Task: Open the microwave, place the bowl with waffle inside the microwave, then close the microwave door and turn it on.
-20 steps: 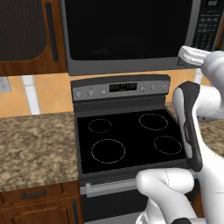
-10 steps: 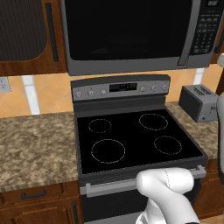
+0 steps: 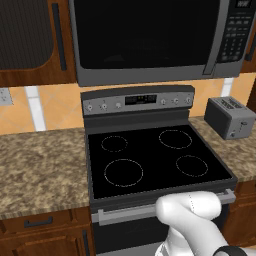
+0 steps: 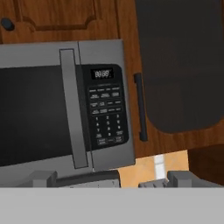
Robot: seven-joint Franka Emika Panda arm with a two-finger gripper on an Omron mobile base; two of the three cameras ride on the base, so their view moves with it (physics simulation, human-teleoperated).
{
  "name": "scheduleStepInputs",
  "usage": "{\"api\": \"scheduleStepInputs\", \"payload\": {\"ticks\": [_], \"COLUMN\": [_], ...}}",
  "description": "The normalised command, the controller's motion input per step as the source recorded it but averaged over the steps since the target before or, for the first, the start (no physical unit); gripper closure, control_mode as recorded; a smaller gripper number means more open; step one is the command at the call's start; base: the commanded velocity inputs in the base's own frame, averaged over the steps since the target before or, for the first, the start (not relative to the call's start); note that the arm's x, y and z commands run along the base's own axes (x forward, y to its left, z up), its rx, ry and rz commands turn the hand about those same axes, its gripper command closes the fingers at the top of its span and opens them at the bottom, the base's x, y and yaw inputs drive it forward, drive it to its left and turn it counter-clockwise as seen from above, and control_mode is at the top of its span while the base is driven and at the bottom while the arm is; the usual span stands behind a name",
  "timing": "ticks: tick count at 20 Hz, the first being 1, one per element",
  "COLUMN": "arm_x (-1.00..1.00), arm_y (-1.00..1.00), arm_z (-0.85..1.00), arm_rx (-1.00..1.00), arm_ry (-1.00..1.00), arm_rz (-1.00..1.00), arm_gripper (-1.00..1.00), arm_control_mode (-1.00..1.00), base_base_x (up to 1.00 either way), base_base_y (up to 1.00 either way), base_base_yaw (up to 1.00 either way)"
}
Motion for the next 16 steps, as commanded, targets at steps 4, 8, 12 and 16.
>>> {"api": "scheduleStepInputs", "payload": {"ticks": [4,8,12,16], "arm_x": [0.16,0.28,0.50,0.63], "arm_y": [-0.06,0.00,0.00,0.00], "arm_z": [-0.23,-0.22,-0.08,-0.04], "arm_rx": [0.00,0.00,0.00,0.00], "arm_ry": [0.00,0.00,0.02,0.04], "arm_rz": [0.03,0.03,0.11,0.13], "arm_gripper": [-1.00,-1.00,-1.00,-1.00], "arm_control_mode": [-1.00,-1.00,-1.00,-1.00], "base_base_x": [0.00,0.00,0.00,0.00], "base_base_y": [0.00,0.00,0.00,0.00], "base_base_yaw": [0.00,0.00,0.00,0.00]}}
